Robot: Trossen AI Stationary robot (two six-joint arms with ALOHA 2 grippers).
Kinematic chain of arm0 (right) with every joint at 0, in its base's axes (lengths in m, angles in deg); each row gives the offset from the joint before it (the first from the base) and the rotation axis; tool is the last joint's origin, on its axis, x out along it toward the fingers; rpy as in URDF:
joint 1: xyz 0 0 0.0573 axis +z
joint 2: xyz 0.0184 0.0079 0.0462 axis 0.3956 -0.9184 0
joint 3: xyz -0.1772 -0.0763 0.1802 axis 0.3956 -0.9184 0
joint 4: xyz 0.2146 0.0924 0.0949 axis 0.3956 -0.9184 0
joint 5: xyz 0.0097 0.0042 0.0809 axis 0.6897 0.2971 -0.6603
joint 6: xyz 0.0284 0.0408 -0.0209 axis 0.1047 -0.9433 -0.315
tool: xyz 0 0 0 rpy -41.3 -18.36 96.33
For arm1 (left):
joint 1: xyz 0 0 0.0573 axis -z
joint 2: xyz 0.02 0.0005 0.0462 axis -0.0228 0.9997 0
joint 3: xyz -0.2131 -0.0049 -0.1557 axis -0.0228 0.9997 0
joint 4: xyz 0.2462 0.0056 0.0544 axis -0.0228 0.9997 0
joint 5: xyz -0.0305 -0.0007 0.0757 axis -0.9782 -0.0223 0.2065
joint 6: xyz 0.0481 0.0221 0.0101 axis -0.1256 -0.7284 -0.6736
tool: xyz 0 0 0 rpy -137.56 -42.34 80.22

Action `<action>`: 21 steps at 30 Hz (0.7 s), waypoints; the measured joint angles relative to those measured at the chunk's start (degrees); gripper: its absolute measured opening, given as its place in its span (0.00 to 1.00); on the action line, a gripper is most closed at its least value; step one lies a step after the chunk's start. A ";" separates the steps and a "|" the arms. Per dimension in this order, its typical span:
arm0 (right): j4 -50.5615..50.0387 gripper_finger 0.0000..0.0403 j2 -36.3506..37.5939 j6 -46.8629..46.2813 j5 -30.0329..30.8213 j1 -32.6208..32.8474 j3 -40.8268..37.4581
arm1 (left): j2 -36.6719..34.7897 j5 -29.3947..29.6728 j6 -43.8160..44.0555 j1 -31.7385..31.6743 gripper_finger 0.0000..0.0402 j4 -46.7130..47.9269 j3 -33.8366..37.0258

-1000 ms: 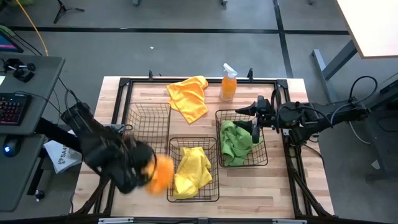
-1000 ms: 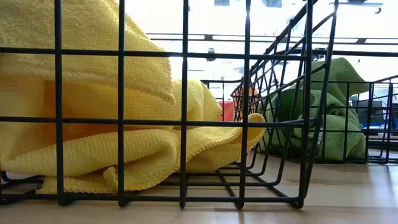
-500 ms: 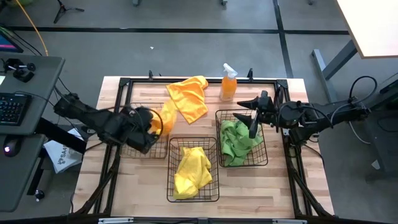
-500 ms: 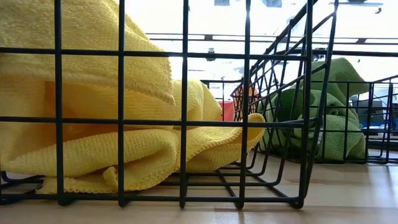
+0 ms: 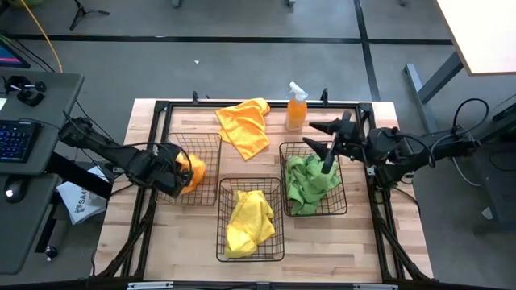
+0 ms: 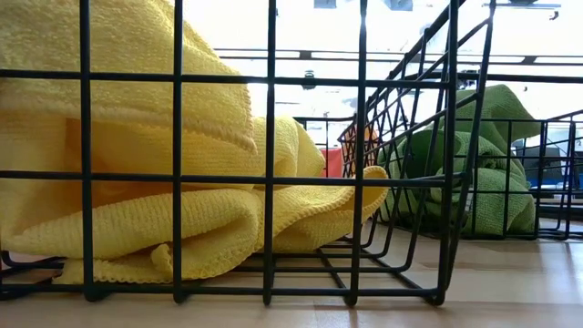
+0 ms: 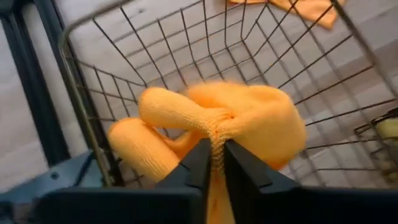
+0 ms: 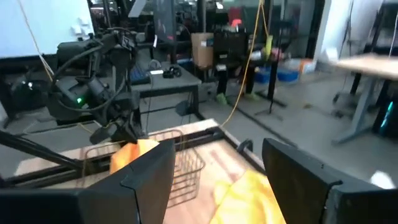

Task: Sort microfiber towel by color & place in baskets
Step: Put the bottom orange microfiber cloth into the left basket, then put the microfiber cloth into the left basket

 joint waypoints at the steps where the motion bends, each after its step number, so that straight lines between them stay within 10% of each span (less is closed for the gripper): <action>1: 0.62 0.59 0.02 1.72 0.00 0.00 0.00 | -0.06 -0.33 -1.51 -0.32 0.11 0.22 0.00; 9: -3.87 0.59 -0.23 -11.46 -0.24 -0.85 0.00 | 0.00 -8.65 -7.68 -1.15 0.41 0.86 -7.48; 21: -15.21 0.59 -1.48 -20.36 -1.25 -4.52 0.07 | 1.93 11.44 -26.98 -7.69 0.52 -13.40 -27.12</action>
